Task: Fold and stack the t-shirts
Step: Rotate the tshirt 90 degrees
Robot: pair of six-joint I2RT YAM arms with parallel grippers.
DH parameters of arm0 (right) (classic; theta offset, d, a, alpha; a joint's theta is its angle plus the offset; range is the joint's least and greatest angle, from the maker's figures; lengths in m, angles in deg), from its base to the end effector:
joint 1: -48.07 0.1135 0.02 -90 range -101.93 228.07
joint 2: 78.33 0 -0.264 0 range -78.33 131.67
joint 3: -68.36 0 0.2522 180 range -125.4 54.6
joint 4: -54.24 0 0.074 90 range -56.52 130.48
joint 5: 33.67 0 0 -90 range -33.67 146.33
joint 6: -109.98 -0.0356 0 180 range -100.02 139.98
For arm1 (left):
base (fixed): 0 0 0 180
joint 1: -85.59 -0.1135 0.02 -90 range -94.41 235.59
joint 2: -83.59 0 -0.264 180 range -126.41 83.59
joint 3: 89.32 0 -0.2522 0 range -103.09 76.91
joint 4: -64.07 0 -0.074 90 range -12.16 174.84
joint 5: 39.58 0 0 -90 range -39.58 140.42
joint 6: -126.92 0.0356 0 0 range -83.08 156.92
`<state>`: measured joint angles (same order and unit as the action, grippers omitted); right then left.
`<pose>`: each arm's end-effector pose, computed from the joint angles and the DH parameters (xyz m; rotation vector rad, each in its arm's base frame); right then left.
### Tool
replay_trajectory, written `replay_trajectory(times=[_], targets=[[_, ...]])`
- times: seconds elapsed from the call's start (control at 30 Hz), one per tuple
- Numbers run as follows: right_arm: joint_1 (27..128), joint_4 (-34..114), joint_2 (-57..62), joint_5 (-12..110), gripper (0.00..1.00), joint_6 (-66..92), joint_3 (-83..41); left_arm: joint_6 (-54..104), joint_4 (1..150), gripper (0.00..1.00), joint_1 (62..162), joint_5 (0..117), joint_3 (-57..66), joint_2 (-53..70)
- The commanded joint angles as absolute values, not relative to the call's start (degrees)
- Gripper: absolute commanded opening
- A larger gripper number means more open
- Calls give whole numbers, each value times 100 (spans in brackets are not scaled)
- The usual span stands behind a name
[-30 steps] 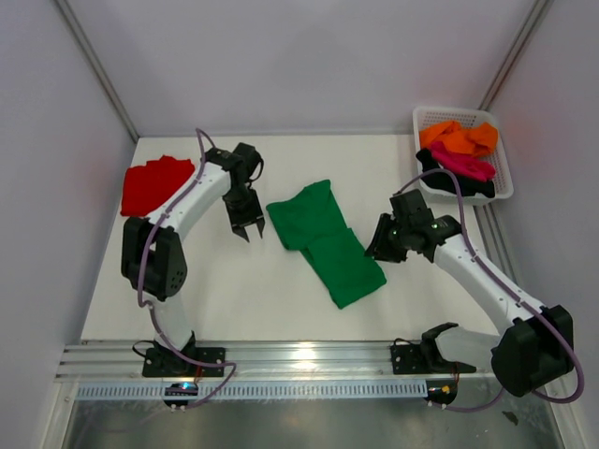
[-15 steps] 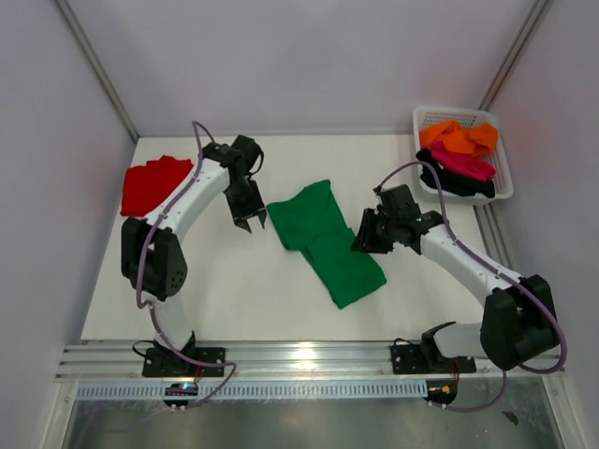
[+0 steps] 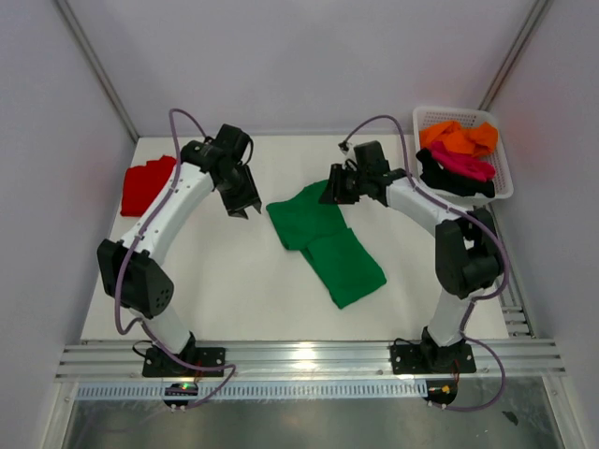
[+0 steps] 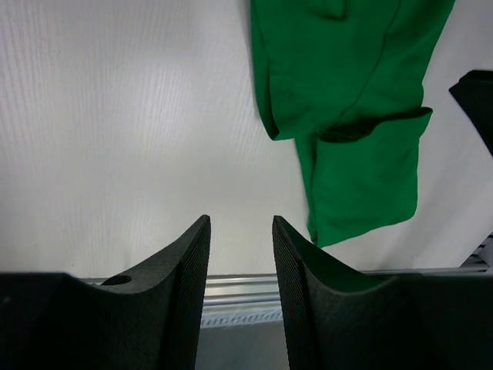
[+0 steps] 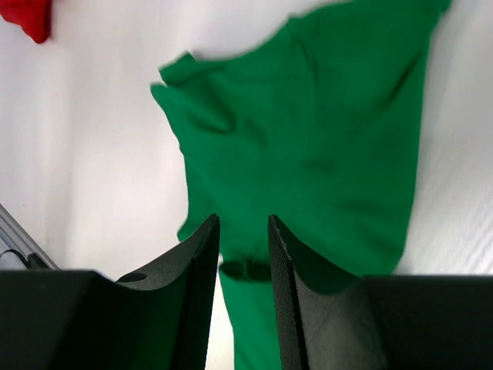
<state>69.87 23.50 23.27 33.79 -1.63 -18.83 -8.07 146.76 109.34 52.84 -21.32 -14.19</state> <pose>0.3596 0.1585 0.2336 -0.2038 2.4294 0.8207 0.3110 -0.1385 0.3351 -0.5111 2.7873 -0.3536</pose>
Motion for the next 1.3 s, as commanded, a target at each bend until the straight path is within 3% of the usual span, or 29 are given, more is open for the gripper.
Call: replay_trajectory(times=[0.0,0.33,0.73,1.27], targets=[[7022,2580,2930,3058,36,117,-2781,-826,14648,41,10932,5086,-2293,-1186],[7030,2053,4083,3084,36,20,-4041,-843,14657,41,10932,4840,-2354,-879],[7110,1394,4743,3225,36,240,-4533,-615,13514,42,10932,5877,-2240,-281],[6961,-4,5403,5237,36,-453,-5483,-509,13865,44,10932,5614,-2794,26]])
